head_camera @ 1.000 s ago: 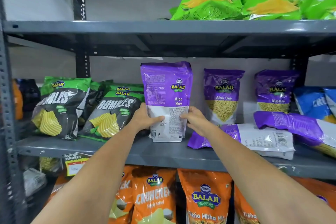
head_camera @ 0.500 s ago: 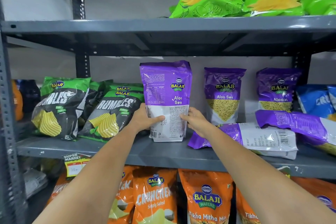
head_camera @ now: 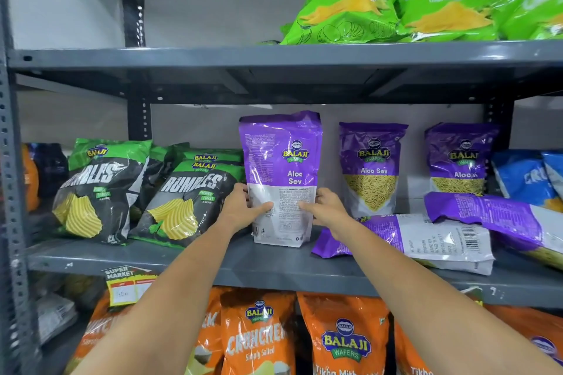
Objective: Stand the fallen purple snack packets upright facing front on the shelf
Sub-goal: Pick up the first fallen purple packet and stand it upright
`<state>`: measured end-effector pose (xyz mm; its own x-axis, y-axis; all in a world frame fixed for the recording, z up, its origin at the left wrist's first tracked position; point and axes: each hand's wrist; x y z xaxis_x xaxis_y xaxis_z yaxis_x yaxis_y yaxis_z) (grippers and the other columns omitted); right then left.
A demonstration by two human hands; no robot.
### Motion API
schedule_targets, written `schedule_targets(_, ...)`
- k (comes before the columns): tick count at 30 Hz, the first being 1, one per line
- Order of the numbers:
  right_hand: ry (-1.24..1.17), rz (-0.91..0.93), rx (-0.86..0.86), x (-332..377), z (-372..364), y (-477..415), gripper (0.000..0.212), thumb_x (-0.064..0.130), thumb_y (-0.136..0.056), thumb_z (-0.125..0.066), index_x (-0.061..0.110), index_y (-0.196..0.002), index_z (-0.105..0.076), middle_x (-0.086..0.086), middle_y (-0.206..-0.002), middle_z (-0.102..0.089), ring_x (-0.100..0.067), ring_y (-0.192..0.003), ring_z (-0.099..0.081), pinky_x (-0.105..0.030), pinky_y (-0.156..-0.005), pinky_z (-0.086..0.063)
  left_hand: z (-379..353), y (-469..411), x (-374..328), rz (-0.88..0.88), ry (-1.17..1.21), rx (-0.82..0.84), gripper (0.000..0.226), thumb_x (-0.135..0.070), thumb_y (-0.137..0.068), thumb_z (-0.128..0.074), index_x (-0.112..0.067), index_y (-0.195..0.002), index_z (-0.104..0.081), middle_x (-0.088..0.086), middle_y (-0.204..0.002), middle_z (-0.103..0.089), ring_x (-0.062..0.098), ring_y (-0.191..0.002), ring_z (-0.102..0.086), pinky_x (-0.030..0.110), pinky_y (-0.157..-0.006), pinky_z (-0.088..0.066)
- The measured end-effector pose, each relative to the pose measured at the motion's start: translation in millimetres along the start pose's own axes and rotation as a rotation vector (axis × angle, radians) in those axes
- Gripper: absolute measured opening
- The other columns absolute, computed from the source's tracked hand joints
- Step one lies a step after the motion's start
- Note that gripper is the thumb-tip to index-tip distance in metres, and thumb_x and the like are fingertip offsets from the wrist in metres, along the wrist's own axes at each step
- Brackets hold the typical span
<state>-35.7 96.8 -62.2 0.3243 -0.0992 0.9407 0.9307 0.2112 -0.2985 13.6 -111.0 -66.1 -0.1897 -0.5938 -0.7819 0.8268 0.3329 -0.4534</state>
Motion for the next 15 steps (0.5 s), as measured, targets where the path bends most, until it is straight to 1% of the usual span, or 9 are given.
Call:
schedule_targets(2, -0.036, -0.021, 0.003, 4.3, 4.9, 5.1, 0.028, 0.010, -0.077, -0.073, 0.013, -0.100, -0.057, -0.011, -0.112, -0.069, -0.021, -0.097, -0.068, -0.037, -0.068, -0.060, -0.2, 1.4, 0.0, -0.017, -0.040, -0.081, 0.071, -0.029, -0.072, -0.085, -0.005, -0.125, -0.046, 0.005, -0.110, -0.057, 0.020, -0.095, -0.059, 0.032, -0.089, -0.051)
schedule_targets(4, -0.054, -0.043, 0.048, 10.4, 7.7, 11.2, 0.031, 0.016, -0.076, -0.074, 0.015, -0.100, -0.054, -0.012, -0.113, -0.067, -0.022, -0.089, -0.068, -0.031, -0.055, -0.058, 0.1, -0.3, 2.1, -0.057, -0.118, -0.164, 0.043, -0.025, -0.071, -0.085, -0.013, -0.101, -0.056, 0.002, -0.094, -0.062, 0.019, -0.081, -0.060, 0.036, -0.084, -0.054)
schedule_targets(5, -0.064, -0.049, 0.083, 13.5, 7.9, 14.5, 0.028, 0.020, -0.077, -0.074, 0.018, -0.096, -0.053, -0.011, -0.114, -0.065, -0.024, -0.088, -0.068, -0.031, -0.054, -0.057, 0.0, -1.2, 3.1, -0.068, -0.120, -0.160, 0.028, -0.020, -0.073, -0.083, -0.018, -0.086, -0.058, 0.000, -0.083, -0.064, 0.018, -0.074, -0.060, 0.039, -0.081, -0.057)
schedule_targets(6, -0.079, -0.051, 0.115, 16.4, 7.5, 17.8, 0.024, 0.023, -0.079, -0.072, 0.020, -0.093, -0.052, -0.011, -0.115, -0.063, -0.026, -0.086, -0.068, -0.032, -0.053, -0.057, -1.1, -0.9, 2.8, -0.074, -0.084, -0.128, 0.020, -0.014, -0.076, -0.077, -0.022, -0.075, -0.060, -0.001, -0.074, -0.064, 0.018, -0.070, -0.061, 0.043, -0.078, -0.059)
schedule_targets(8, -0.107, -0.042, 0.147, 20.7, 5.6, 23.7, 0.015, 0.025, -0.084, -0.066, 0.019, -0.090, -0.055, -0.011, -0.114, -0.062, -0.029, -0.080, -0.067, -0.035, -0.054, -0.058, -3.5, 2.5, -2.6, -0.026, 0.070, -0.025, 0.023, -0.006, -0.082, -0.060, -0.025, -0.068, -0.060, 0.001, -0.070, -0.063, 0.021, -0.071, -0.061, 0.046, -0.075, -0.060)
schedule_targets(10, -0.111, -0.009, 0.124, 23.9, 3.2, 30.6, 0.007, 0.022, -0.088, -0.061, 0.015, -0.090, -0.060, -0.011, -0.103, -0.063, -0.029, -0.068, -0.066, -0.035, -0.051, -0.058, -3.8, 9.1, -13.0, 0.083, 0.294, 0.081, 0.022, -0.007, -0.083, -0.047, -0.023, -0.077, -0.060, 0.006, -0.081, -0.062, 0.023, -0.082, -0.058, 0.038, -0.075, -0.054)
schedule_targets(11, -0.100, 0.017, 0.105, 23.8, 2.2, 33.2, 0.007, 0.018, -0.089, -0.058, 0.013, -0.092, -0.062, -0.010, -0.096, -0.063, -0.027, -0.062, -0.064, -0.032, -0.048, -0.057, -2.0, 13.3, -17.2, 0.139, 0.371, 0.139, 0.017, -0.013, -0.079, -0.046, -0.022, -0.084, -0.060, 0.008, -0.089, -0.061, 0.023, -0.088, -0.056, 0.037, -0.080, -0.050)
schedule_targets(13, -0.023, 0.086, 0.065, 21.9, -1.7, 36.4, 0.013, 0.010, -0.090, -0.055, 0.011, -0.095, -0.067, -0.008, -0.088, -0.064, -0.021, -0.056, -0.062, -0.027, -0.043, -0.054, -1.3, 16.5, -16.7, 0.169, 0.400, 0.256, 0.031, -0.028, -0.075, -0.052, -0.023, -0.105, -0.058, 0.005, -0.107, -0.062, 0.020, -0.103, -0.057, 0.038, -0.091, -0.045)
schedule_targets(15, 0.084, 0.160, 0.029, 17.9, -7.6, 36.8, 0.021, 0.005, -0.088, -0.053, 0.015, -0.093, -0.071, -0.008, -0.081, -0.067, -0.017, -0.053, -0.060, -0.025, -0.042, -0.053, -1.7, 19.4, -11.9, 0.093, 0.353, 0.319, 0.041, -0.036, -0.086, -0.065, -0.024, -0.123, -0.052, -0.003, -0.117, -0.063, 0.015, -0.112, -0.057, 0.036, -0.092, -0.046)
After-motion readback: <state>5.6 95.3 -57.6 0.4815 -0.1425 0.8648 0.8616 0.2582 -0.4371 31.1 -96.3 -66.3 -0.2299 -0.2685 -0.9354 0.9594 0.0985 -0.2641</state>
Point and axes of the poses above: each hand's wrist, its own y-axis away from the middle knuckle, its own z-axis out of the back of the hand, x = y × z
